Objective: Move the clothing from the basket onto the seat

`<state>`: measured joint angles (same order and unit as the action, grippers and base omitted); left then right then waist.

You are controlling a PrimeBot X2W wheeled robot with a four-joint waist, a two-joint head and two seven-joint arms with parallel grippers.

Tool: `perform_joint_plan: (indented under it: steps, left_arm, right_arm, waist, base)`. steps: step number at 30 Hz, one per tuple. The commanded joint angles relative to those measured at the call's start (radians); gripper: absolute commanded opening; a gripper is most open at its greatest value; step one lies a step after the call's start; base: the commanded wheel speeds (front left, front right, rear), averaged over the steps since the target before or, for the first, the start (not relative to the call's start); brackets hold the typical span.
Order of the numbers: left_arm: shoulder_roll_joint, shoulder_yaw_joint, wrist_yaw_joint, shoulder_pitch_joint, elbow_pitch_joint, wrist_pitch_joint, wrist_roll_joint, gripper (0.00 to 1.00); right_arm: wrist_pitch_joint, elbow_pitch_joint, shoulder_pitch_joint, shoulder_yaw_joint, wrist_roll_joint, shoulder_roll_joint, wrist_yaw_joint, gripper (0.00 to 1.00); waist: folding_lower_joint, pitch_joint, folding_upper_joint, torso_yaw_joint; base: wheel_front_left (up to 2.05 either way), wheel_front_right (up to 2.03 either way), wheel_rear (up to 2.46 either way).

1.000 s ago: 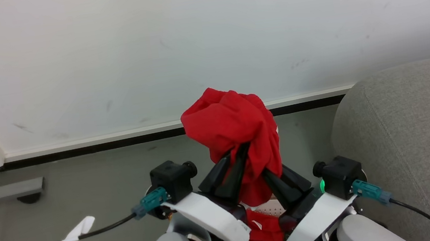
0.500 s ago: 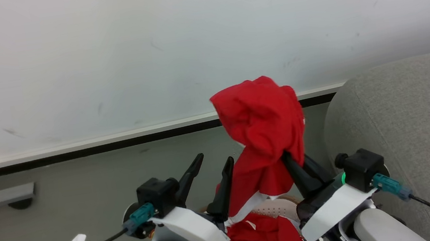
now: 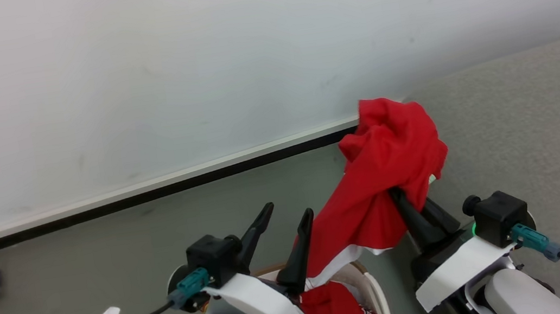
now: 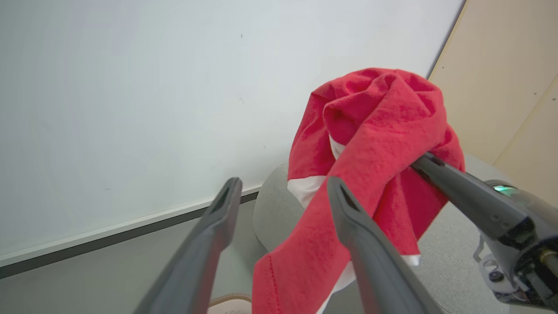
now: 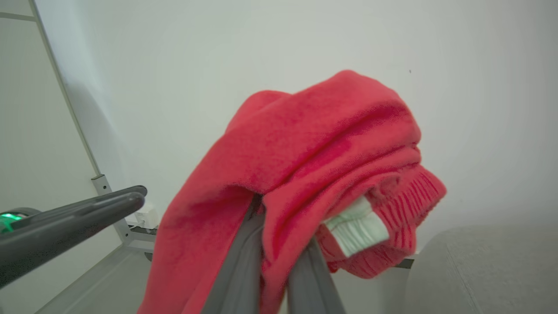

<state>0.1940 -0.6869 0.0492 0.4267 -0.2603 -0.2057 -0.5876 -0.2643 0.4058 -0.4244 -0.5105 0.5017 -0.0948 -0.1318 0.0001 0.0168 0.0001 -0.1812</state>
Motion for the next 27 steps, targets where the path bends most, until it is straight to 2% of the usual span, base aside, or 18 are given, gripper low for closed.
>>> perform_joint_plan:
  steps: [1,14,21,27]
  left_arm:
    - [0.0,-0.002,-0.004,-0.012,0.003,-0.004,0.005,1.0]
    - [0.006,-0.025,-0.004,-0.011,0.044,0.016,0.003,1.0]
    - [0.006,-0.04,-0.004,-0.015,0.06,0.021,0.002,1.0]
    - [0.015,-0.048,-0.011,0.011,0.079,0.03,0.011,1.0]
  right_arm:
    - [0.0,-0.005,0.015,0.007,-0.002,-0.01,0.002,0.0]
    - [0.0,-0.043,0.064,0.115,-0.026,-0.065,0.002,0.0]
    - [0.0,-0.065,0.079,0.151,-0.034,-0.083,0.002,0.0]
    - [0.0,-0.075,0.062,0.183,-0.042,-0.089,0.002,0.0]
  waist:
    - [-0.0001,0.005,-0.0001,-0.033]
    - [-0.0001,0.021,-0.0001,-0.172]
    - [-0.0001,0.033,-0.0001,-0.193]
    - [-0.0001,0.077,-0.0001,-0.174]
  base:
    - [0.0,0.0,0.0]
    - [0.0,0.0,0.0]
    - [0.0,0.0,0.0]
    - [0.0,0.0,0.0]
